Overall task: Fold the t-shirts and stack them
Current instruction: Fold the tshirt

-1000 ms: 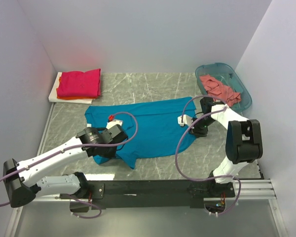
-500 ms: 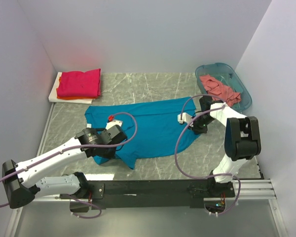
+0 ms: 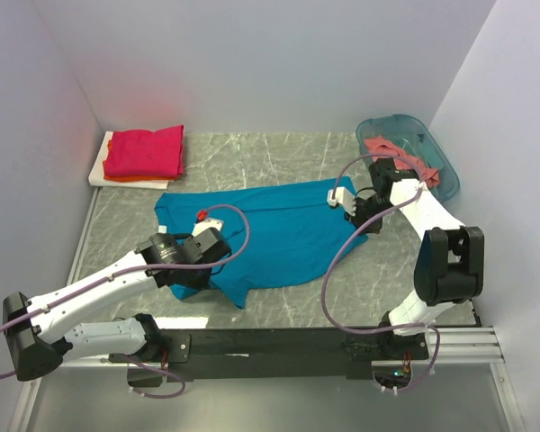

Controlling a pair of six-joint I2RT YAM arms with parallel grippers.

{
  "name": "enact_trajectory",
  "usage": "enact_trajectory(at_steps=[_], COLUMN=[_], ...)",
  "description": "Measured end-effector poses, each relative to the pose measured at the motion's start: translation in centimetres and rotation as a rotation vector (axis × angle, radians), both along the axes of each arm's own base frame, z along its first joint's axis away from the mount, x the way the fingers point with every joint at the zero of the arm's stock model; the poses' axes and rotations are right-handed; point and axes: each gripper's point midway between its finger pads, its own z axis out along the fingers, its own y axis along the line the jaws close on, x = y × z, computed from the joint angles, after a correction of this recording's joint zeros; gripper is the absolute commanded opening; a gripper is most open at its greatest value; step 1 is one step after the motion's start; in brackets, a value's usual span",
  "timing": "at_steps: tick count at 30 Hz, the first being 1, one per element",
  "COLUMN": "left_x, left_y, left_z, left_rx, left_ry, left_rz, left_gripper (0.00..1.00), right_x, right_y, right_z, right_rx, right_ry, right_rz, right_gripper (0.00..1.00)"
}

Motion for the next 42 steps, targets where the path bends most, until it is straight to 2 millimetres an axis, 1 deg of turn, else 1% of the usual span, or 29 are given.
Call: enact_trajectory(at_steps=[2,5,7,8,9,10,12,14,15,17,19,21,23,25,27,29,31,34,37,42], left_x=[0.0,0.0,0.0,0.0,0.0,0.0,-0.1,-0.1,-0.1,-0.1,0.0,0.0,0.0,0.0,-0.1,-0.1,-0.1,-0.1,-0.2,-0.2], left_y=[0.0,0.0,0.0,0.0,0.0,0.0,-0.1,-0.1,-0.1,-0.2,-0.2,-0.2,-0.2,-0.2,-0.2,-0.2,-0.2,-0.2,-0.2,-0.2], left_z=[0.0,0.0,0.0,0.0,0.0,0.0,0.0,0.0,0.0,0.0,0.0,0.0,0.1,0.2,0.3,0.4,0.4,0.3,0.2,0.2], left_rx=[-0.001,0.0,0.0,-0.002,-0.002,-0.002,-0.003,-0.005,-0.006,-0.008,-0.01,-0.013,-0.017,-0.024,-0.033,-0.038,-0.039,-0.035,-0.035,-0.038], left_ry=[0.0,0.0,0.001,0.001,0.002,0.003,0.003,0.004,0.004,0.004,0.002,0.001,-0.002,-0.006,-0.012,-0.014,-0.015,-0.013,-0.01,-0.006], left_rz=[0.0,0.0,-0.001,-0.001,-0.001,-0.002,-0.002,-0.003,-0.003,-0.004,-0.004,-0.004,-0.004,-0.004,-0.004,-0.005,-0.006,-0.007,-0.009,-0.01], left_gripper=[0.01,0.01,0.01,0.01,0.01,0.01,0.01,0.01,0.01,0.01,0.01,0.01,0.01,0.01,0.01,0.01,0.01,0.01,0.01,0.01], right_x=[-0.2,-1.1,-1.3,-1.2,-0.9,-0.4,1.1,3.2,4.2,6.2,7.8,8.4,8.1,7.2,6.7,6.6,5.9,4.4,2.9,2.5], right_y=[0.3,1.1,1.9,2.4,3.0,3.4,4.2,5.0,5.3,5.7,5.9,5.9,5.4,4.1,2.6,1.4,0.4,0.2,0.3,0.3], right_z=[0.5,0.3,-0.1,-0.4,-0.8,-1.2,-1.5,-1.3,-0.9,0.3,1.7,2.5,2.8,2.8,2.7,1.9,0.6,-1.4,-2.7,-3.9], right_rx=[0.002,0.001,0.0,0.0,0.0,-0.003,0.0,0.018,0.034,0.068,0.096,0.107,0.106,0.088,0.066,0.045,0.02,-0.005,-0.025,-0.034], right_ry=[0.018,0.073,0.114,0.13,0.141,0.143,0.112,0.052,0.025,-0.03,-0.078,-0.1,-0.086,-0.042,0.0,0.043,0.099,0.17,0.225,0.263], right_rz=[-0.016,-0.035,-0.051,-0.067,-0.092,-0.127,-0.223,-0.335,-0.384,-0.458,-0.488,-0.477,-0.441,-0.417,-0.418,-0.429,-0.446,-0.449,-0.447,-0.457], right_gripper=[0.0,0.0,0.07,0.17,0.19,0.21,0.34,0.43,0.45,0.45,0.43,0.41,0.39,0.35,0.34,0.35,0.37,0.4,0.41,0.42])
